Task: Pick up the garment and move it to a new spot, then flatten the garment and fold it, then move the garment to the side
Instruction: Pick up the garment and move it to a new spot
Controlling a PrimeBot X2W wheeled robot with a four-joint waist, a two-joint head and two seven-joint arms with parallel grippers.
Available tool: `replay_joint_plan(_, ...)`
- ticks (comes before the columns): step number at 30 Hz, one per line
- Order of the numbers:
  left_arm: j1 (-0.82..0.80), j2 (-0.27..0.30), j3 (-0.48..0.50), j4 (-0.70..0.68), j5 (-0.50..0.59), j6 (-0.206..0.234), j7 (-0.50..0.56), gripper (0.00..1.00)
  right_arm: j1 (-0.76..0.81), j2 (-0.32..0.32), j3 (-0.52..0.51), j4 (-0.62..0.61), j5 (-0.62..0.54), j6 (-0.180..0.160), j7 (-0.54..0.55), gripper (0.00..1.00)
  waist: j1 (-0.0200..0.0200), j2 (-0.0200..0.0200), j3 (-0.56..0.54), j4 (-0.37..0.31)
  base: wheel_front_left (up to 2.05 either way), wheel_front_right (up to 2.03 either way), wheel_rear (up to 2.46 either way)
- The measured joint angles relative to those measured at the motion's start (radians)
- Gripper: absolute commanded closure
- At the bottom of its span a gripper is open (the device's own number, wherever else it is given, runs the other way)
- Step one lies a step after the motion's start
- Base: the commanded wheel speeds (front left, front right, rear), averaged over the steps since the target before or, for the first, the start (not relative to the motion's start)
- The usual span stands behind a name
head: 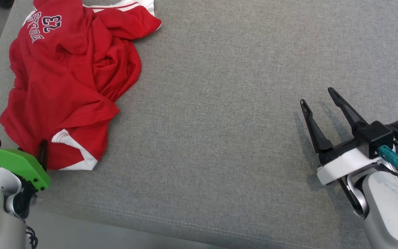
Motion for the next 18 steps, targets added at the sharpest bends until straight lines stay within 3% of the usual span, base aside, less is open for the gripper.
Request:
replay_joint_plan(1,-0.009,-0.001,-0.001,0.004,0.000,-0.001,0.000,0.00,0.000,0.000,-0.003,0.000,0.000,-0.003,0.000,0.00,0.0000,0.0000,0.001,-0.001,0.00,0.00,0.00)
replay_joint_plan(2,-0.018,-0.003,-0.001,0.008,-0.001,-0.002,0.000,0.09,0.000,0.000,-0.005,0.001,0.000,-0.003,0.000,0.00,0.0000,0.0000,0.001,-0.002,0.00,0.00,0.00)
replay_joint_plan(5,-0.038,-0.015,-0.003,0.019,-0.018,-0.008,0.000,0.94,0.000,0.003,-0.007,0.003,0.000,-0.003,0.000,0.00,0.0000,0.0000,0.000,-0.005,0.00,0.00,0.00)
replay_joint_plan(6,-0.043,-0.019,-0.005,0.022,-0.019,-0.010,-0.004,1.00,0.000,0.003,-0.008,0.003,0.000,-0.003,0.000,0.00,0.0000,0.0000,0.000,-0.006,0.00,0.00,0.00)
replay_joint_plan(12,-0.088,-0.025,-0.024,0.012,-0.019,-0.018,-0.028,1.00,-0.005,0.013,-0.007,0.010,0.001,-0.003,0.000,0.00,0.0000,0.0001,-0.011,-0.011,0.00,0.00,0.00)
replay_joint_plan(18,-0.184,0.001,-0.069,-0.084,0.017,-0.023,-0.070,1.00,-0.007,0.030,-0.011,0.021,0.006,-0.003,-0.001,0.00,0.0000,0.0000,-0.041,-0.016,0.00,0.00,0.00)
